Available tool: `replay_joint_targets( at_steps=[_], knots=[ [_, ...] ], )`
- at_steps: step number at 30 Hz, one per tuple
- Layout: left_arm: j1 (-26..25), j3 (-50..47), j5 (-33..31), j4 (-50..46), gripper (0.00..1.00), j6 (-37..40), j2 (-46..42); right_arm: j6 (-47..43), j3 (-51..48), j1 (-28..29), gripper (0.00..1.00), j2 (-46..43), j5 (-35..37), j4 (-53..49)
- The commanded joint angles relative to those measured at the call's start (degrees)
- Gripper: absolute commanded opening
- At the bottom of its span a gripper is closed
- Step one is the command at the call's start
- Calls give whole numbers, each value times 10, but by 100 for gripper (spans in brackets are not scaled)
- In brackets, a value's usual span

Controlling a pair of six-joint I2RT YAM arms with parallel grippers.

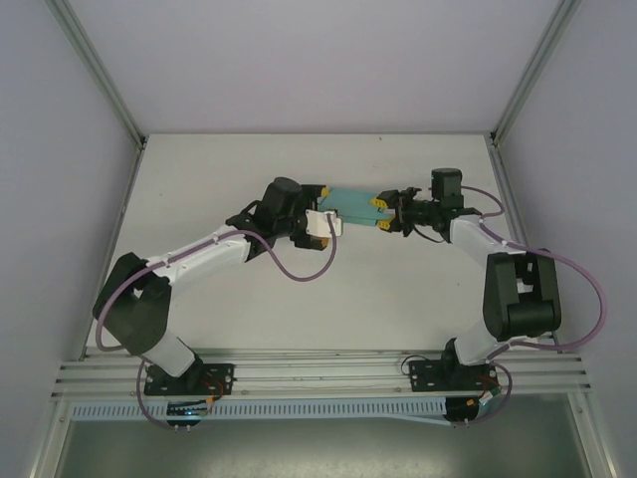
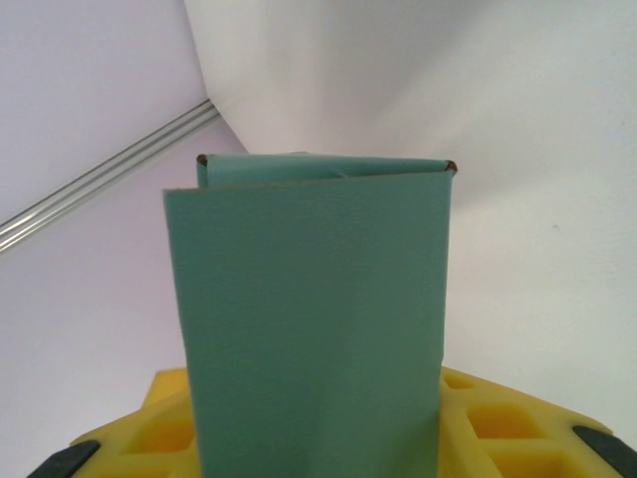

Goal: Assemble paper box

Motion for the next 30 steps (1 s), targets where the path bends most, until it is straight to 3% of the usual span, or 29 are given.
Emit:
replay_joint_targets(
  at_steps=[1,11,16,21,30],
  knots=[
    [-2,7,-14,98,99,19,19,18,1,5,31,-17,-30,-3],
    [-1,43,20,16,99,29,46,41,6,13,30,-12,-55,12],
    [-1,32,-3,29,97,45,49,44,11,16,30,-9,-79,1],
    [-2,30,-36,46,86,60,58,32,15,21,30,-11,-96,-25],
    [-2,30,-15,54,67,56,44,-11,33,33,32,-14,-101,-95]
  ],
)
